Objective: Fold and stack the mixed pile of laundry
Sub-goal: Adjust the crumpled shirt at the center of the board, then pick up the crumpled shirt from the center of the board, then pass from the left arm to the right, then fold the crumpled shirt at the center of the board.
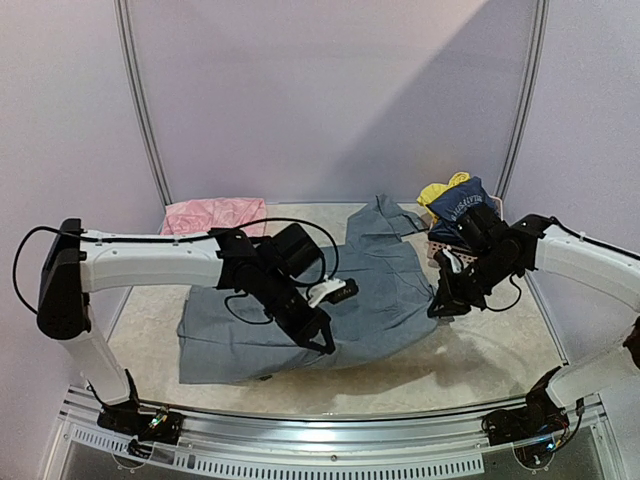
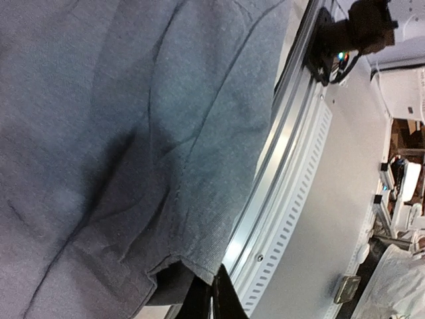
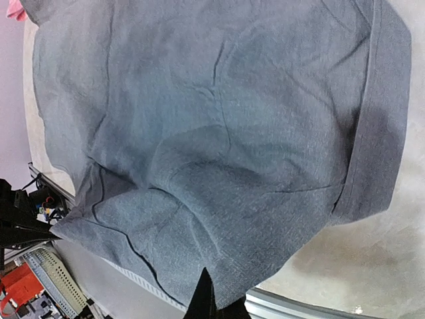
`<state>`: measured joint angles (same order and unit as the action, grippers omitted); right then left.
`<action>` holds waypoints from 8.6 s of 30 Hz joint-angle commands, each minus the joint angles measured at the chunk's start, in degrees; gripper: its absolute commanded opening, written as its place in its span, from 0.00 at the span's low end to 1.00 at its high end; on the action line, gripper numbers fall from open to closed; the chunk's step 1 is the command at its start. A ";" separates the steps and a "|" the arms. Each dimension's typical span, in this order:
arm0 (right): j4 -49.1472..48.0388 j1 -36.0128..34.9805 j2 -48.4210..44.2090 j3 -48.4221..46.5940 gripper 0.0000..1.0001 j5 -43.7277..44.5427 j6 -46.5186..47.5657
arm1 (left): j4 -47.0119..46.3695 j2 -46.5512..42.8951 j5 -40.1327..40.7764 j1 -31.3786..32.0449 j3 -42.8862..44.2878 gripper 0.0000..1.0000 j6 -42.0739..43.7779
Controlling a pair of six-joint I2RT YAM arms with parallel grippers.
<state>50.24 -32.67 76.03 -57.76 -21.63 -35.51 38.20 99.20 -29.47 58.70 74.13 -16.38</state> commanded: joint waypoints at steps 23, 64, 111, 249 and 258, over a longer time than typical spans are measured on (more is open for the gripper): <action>7.11 9.99 35.24 -39.92 0.15 0.74 8.97 | -0.45 18.07 -1.79 -23.86 19.48 0.00 -14.65; -5.35 -3.68 12.80 -10.47 0.75 7.80 7.45 | 34.03 -7.01 36.62 -13.07 15.13 0.55 -5.73; 2.56 -3.64 -18.22 5.84 0.91 9.89 2.97 | 26.17 13.10 33.78 6.76 8.32 0.00 -19.12; 39.38 -13.55 -20.24 -42.95 0.00 -10.48 4.84 | 37.73 -39.65 34.03 -15.19 -19.35 0.56 -40.94; 29.43 -14.74 -10.87 -40.68 0.00 -9.17 9.56 | 45.99 -40.67 30.47 -14.98 -19.09 0.50 -40.55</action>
<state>77.12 -46.15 63.16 -100.22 -31.40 -29.06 75.70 59.72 3.99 44.34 54.83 -57.36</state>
